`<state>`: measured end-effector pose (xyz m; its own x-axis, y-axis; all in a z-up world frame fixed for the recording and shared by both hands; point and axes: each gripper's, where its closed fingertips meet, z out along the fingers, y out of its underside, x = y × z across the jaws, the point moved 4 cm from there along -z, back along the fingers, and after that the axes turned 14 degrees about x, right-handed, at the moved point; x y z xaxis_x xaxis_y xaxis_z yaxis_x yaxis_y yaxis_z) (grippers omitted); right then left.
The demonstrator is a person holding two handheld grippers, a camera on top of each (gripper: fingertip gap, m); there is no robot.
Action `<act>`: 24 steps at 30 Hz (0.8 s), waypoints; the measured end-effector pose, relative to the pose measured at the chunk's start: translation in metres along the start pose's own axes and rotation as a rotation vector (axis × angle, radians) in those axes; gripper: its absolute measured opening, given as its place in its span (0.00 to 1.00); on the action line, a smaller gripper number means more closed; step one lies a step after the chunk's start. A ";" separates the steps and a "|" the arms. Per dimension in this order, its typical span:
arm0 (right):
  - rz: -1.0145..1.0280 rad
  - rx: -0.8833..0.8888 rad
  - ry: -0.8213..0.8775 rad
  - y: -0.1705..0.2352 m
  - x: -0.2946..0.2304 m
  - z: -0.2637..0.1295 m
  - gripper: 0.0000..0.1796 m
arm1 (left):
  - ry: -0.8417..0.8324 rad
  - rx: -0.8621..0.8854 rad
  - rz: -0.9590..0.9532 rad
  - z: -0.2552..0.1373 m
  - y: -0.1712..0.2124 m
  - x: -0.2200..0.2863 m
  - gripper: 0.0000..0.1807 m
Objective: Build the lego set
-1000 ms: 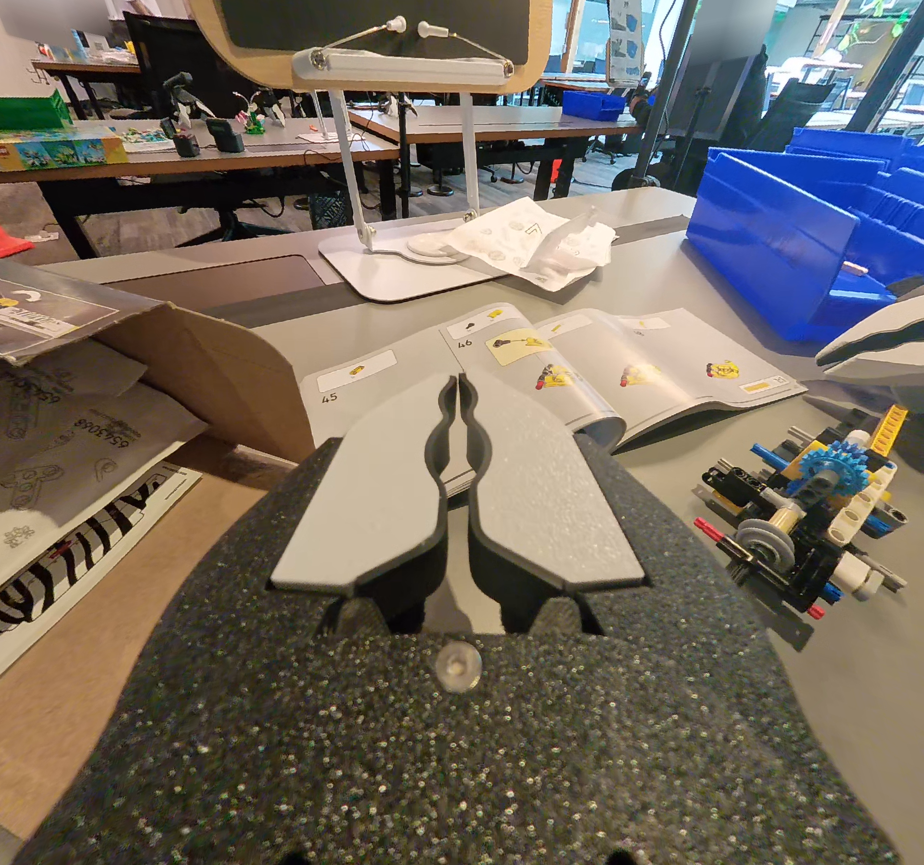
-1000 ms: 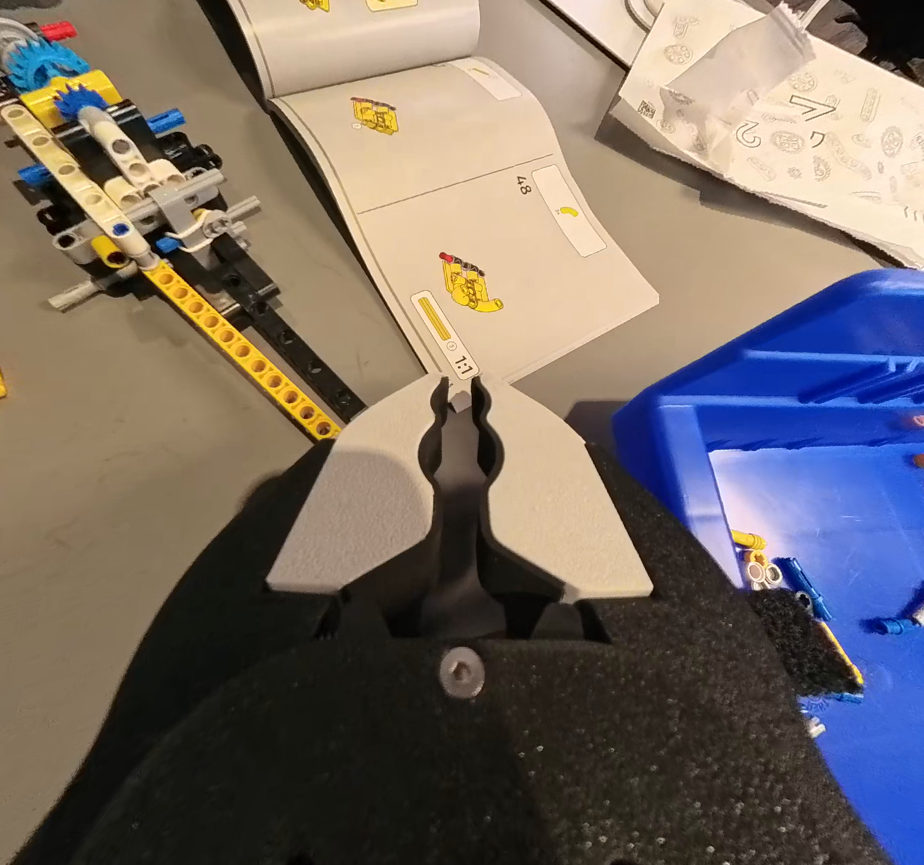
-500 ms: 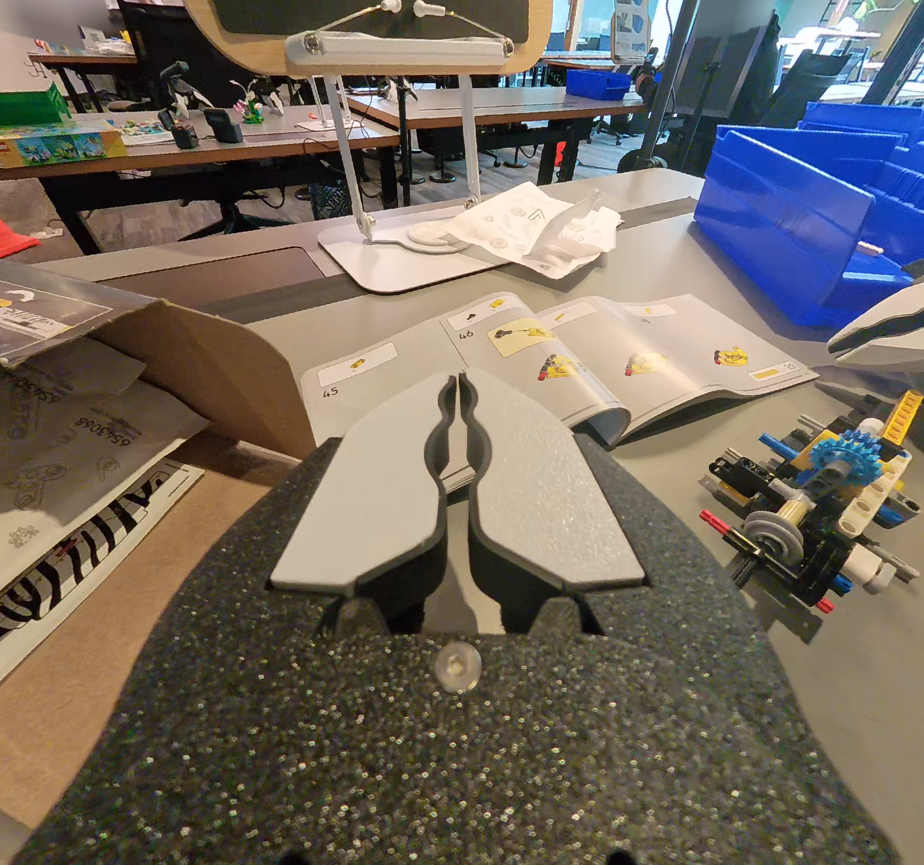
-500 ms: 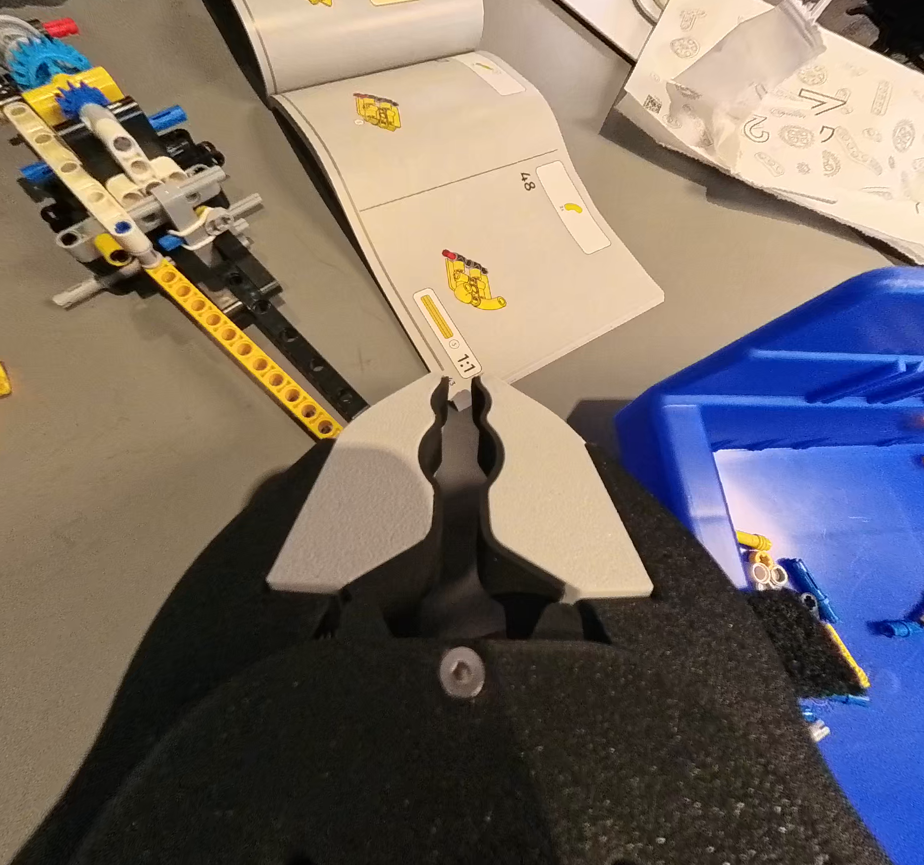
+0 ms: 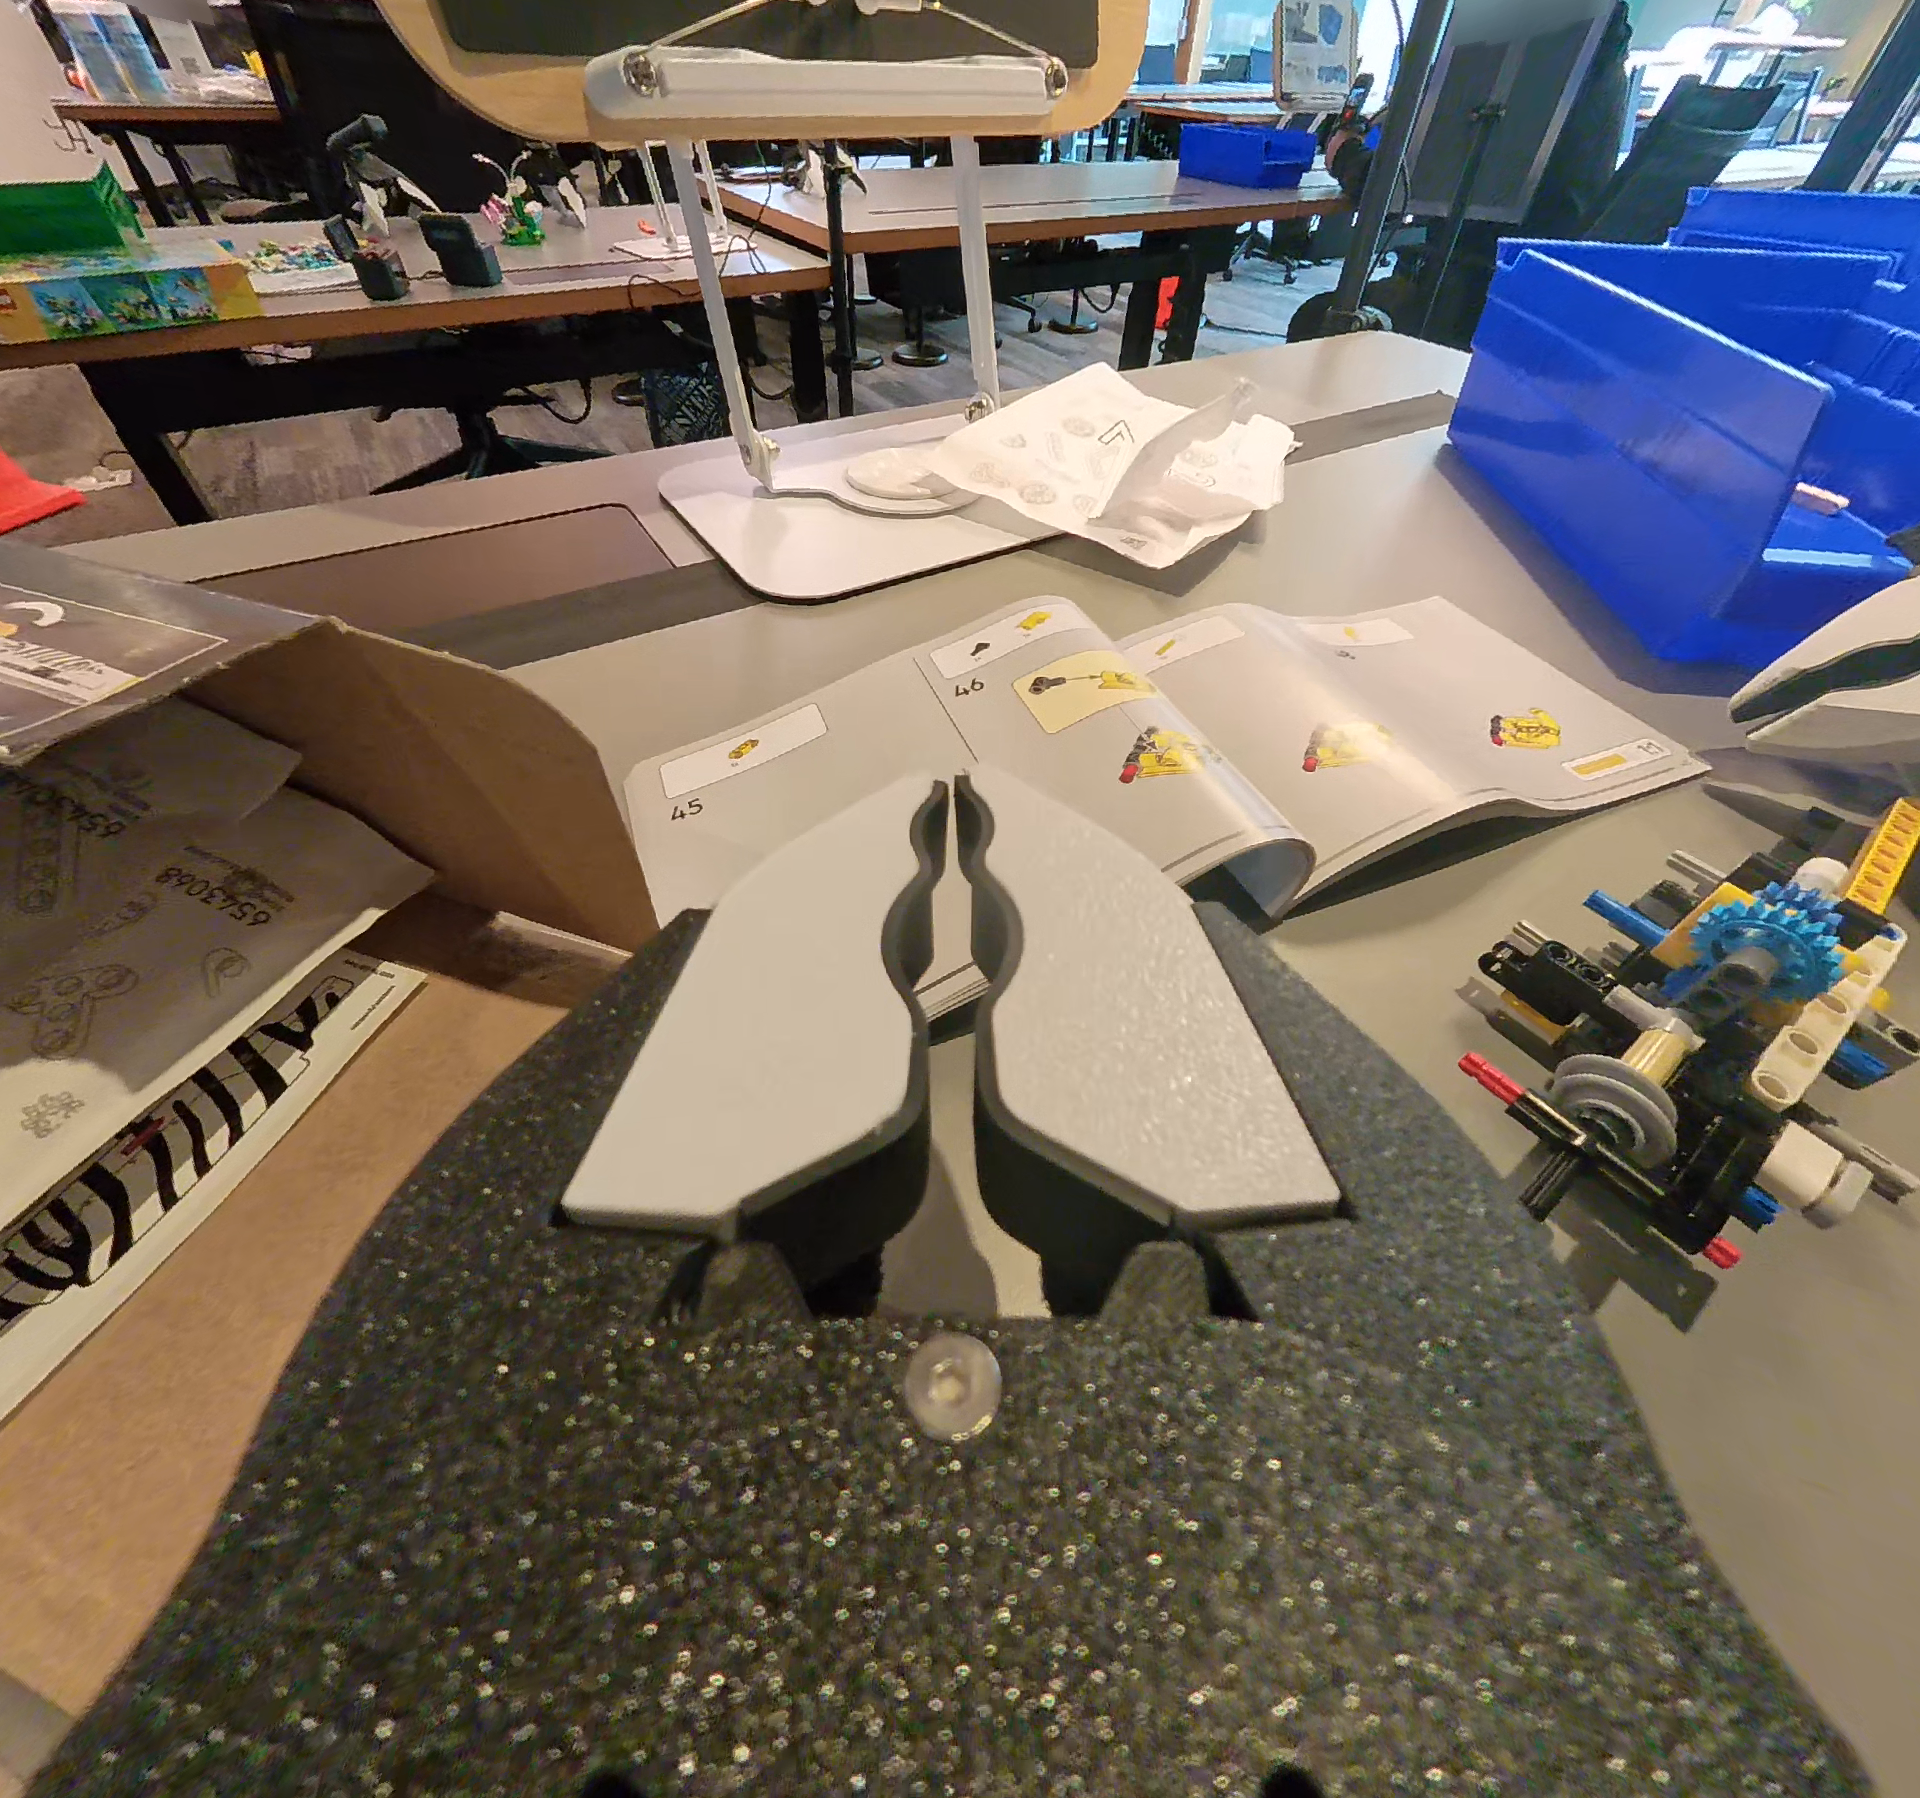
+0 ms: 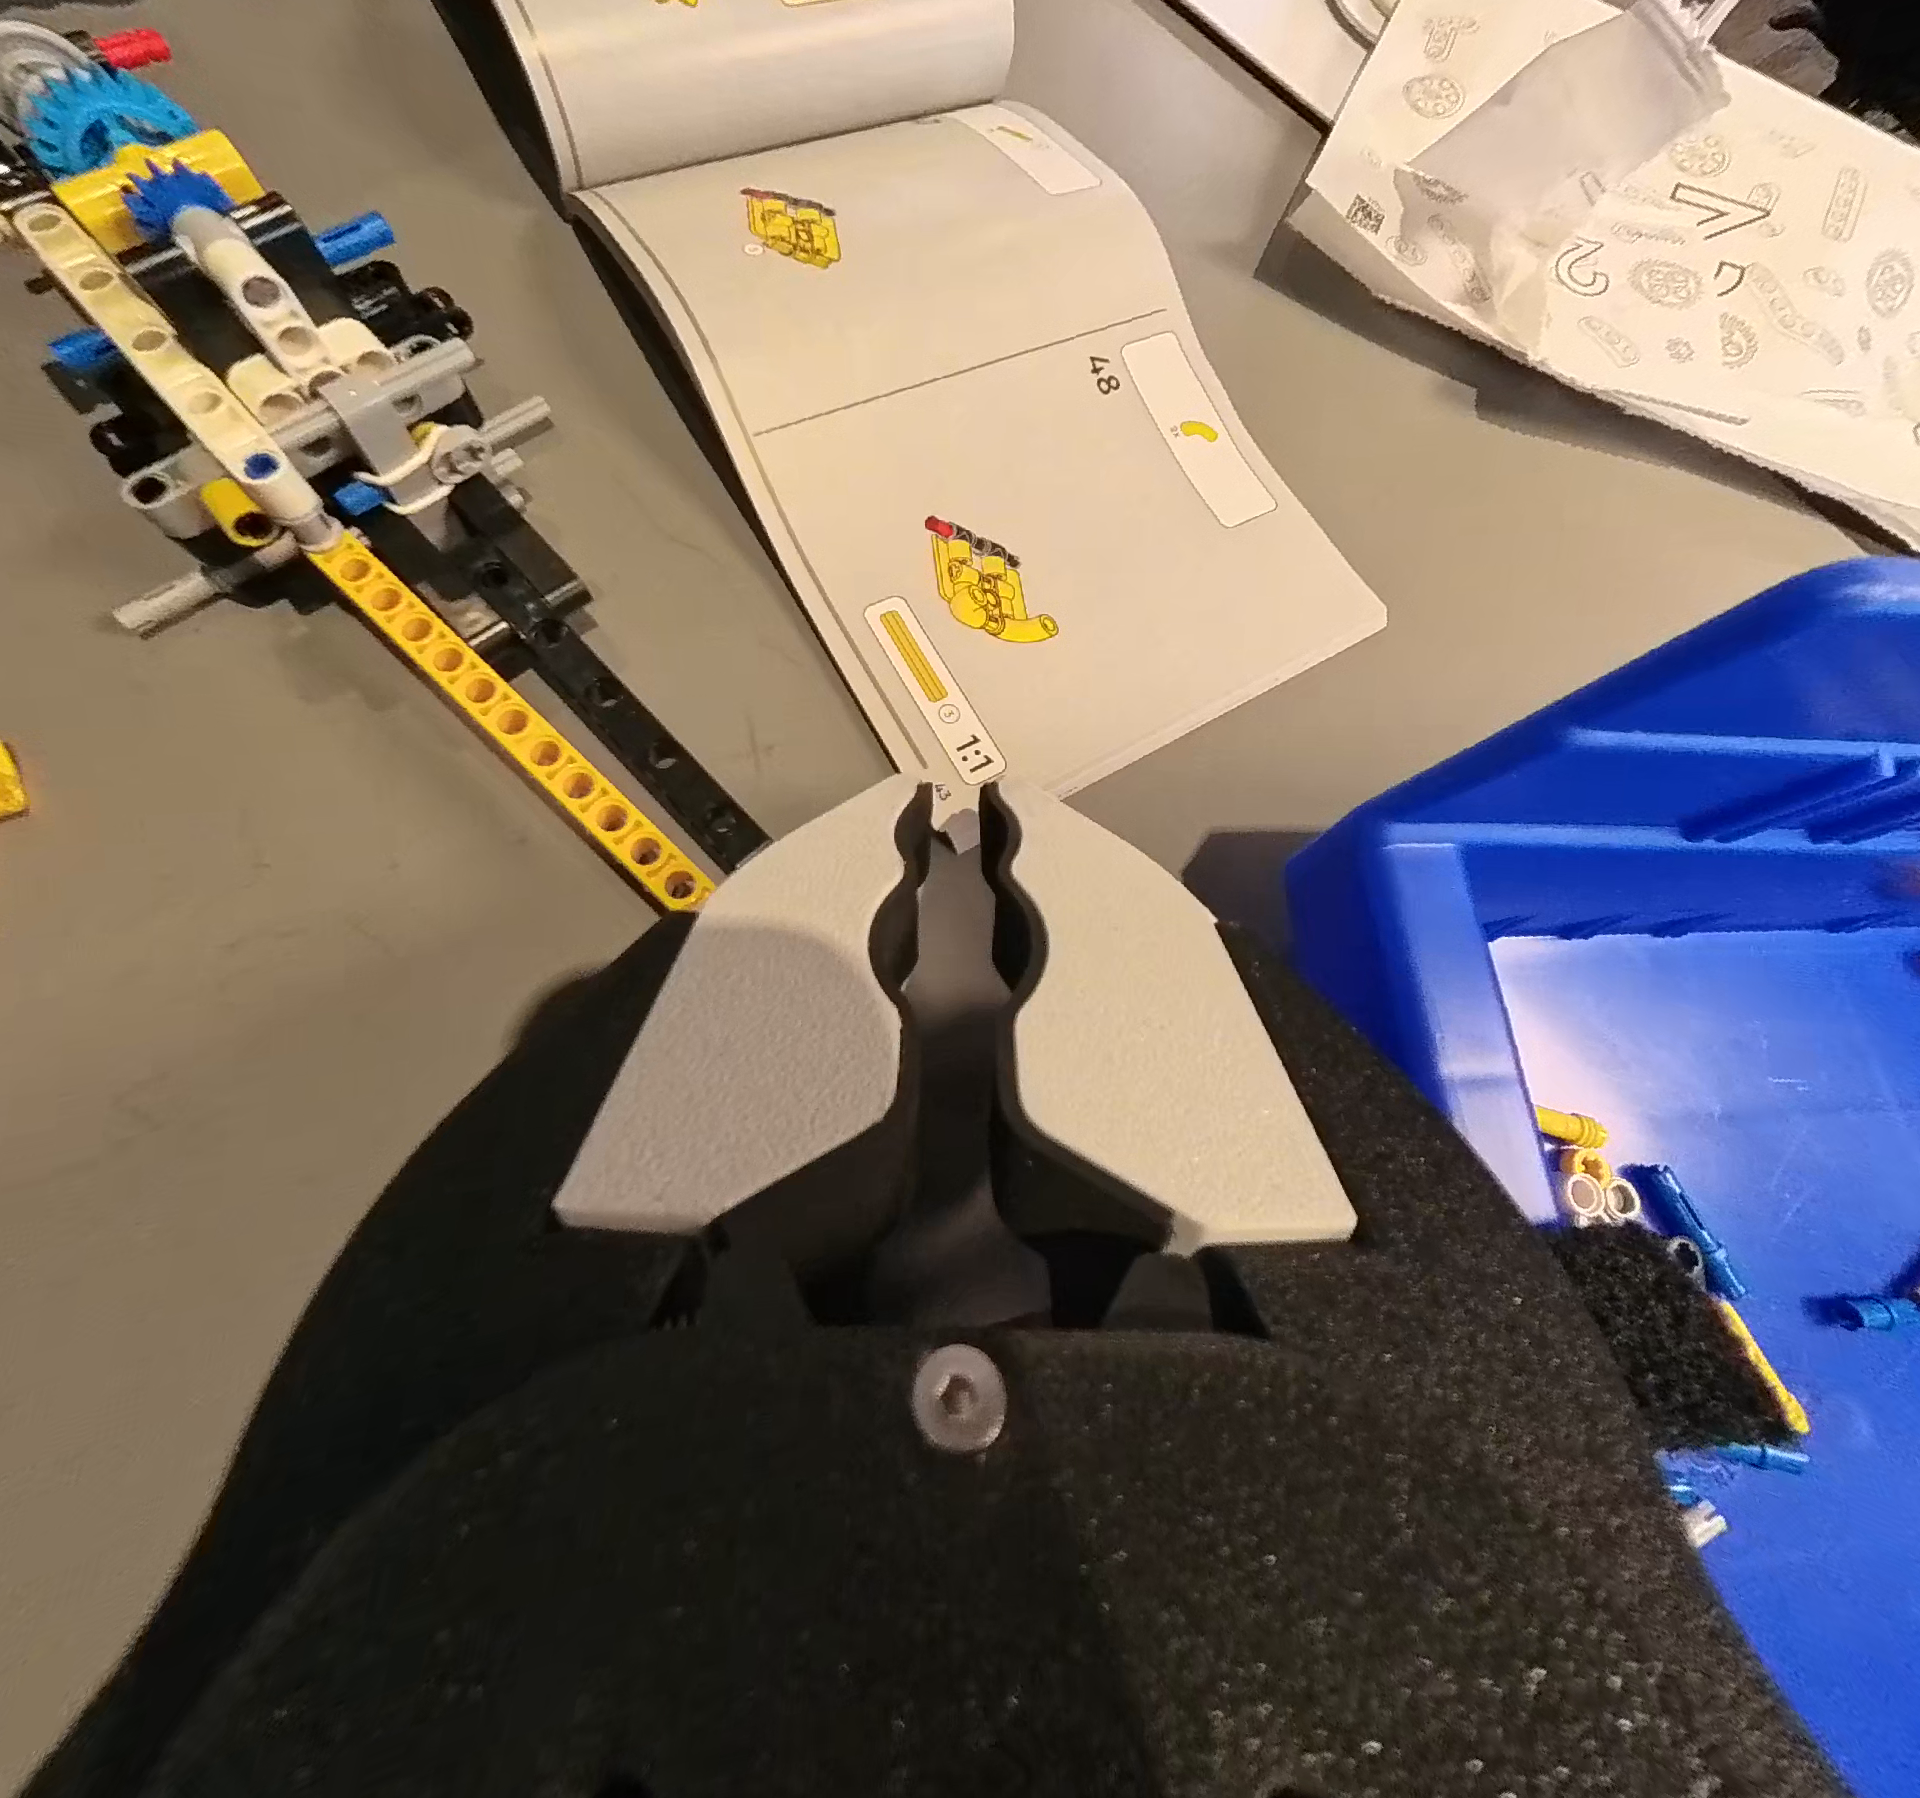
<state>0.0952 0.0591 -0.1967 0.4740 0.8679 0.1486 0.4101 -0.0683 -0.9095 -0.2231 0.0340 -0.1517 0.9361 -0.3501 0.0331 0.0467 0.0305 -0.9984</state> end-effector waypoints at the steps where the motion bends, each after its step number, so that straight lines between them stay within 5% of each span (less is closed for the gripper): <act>1: -0.001 0.000 -0.001 0.000 0.000 0.000 0.05 | -0.001 -0.001 0.001 0.000 0.000 0.000 0.01; 24: -0.108 0.005 -0.151 0.006 -0.034 -0.021 0.05 | 0.007 -0.033 -0.036 0.003 0.004 -0.007 0.03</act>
<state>0.0981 0.0189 -0.1989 0.3047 0.9341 0.1861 0.4482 0.0318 -0.8934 -0.2286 0.0396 -0.1555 0.9317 -0.3568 0.0687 0.0685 -0.0132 -0.9976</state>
